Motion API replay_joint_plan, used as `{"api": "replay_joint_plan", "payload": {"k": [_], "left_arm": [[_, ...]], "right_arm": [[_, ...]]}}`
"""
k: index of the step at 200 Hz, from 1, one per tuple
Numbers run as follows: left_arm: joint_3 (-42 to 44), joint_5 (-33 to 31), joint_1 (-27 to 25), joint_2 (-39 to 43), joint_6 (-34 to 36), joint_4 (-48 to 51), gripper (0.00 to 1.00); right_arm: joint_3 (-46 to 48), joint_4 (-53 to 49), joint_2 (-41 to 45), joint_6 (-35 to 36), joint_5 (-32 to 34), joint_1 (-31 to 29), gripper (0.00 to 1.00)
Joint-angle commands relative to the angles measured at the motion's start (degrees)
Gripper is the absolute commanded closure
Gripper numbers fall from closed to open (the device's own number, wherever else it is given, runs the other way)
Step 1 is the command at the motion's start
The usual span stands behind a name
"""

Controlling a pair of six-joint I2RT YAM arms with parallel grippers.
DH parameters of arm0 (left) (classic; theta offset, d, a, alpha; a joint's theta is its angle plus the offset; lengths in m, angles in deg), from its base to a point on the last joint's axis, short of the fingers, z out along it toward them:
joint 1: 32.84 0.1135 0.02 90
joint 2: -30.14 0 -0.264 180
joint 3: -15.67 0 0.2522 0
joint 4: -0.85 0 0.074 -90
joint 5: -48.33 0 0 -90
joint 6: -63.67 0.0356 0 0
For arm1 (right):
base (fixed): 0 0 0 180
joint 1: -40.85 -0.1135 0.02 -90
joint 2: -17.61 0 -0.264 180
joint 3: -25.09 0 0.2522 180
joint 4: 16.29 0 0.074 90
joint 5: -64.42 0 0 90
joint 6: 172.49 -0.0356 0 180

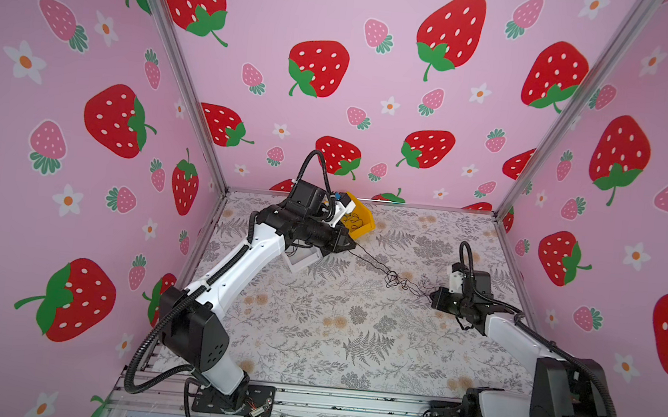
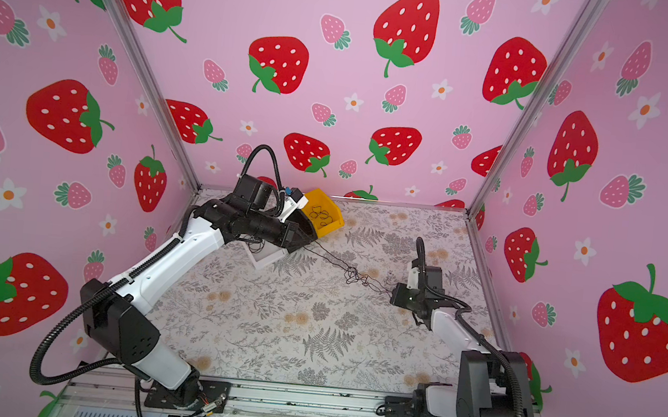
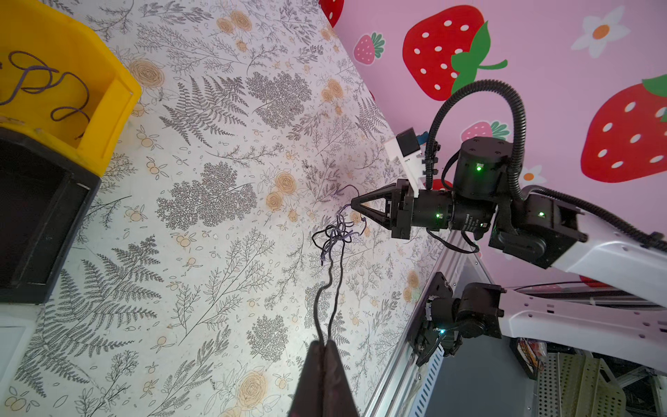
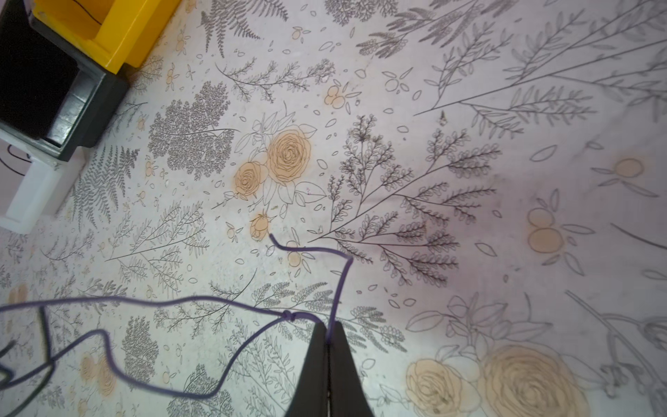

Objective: Untangle the cables

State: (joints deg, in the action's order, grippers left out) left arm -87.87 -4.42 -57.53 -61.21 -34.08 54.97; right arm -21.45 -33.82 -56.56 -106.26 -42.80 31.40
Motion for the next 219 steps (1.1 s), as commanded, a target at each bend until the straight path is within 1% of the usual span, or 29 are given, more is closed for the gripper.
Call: {"api": "replay_joint_plan", "payload": {"k": [1,75,177,219], "left_arm": [[1.07,0.34,0.25,0.71,1.0,-0.45,1.0],[2.3,-0.63,2.22,1.17,0.89,-0.4,1.0],[4.08,-1.09,3.55,0.91,0.8,-0.46,1.0],[4.7,-0.38,3.95,0.08,0.46,-0.81,1.0]], "right_arm": [[-0.23,-3.36,0.84,1.39,1.84,2.0,1.0],[-1.05,-6.31,2.97,3.81,4.29,6.83,1.0],[-2.21,-8.74,4.24,5.74,6.99,11.12,1.0],[-2.51,-9.22,4.02,6.21,5.96,12.8,1.0]]}}
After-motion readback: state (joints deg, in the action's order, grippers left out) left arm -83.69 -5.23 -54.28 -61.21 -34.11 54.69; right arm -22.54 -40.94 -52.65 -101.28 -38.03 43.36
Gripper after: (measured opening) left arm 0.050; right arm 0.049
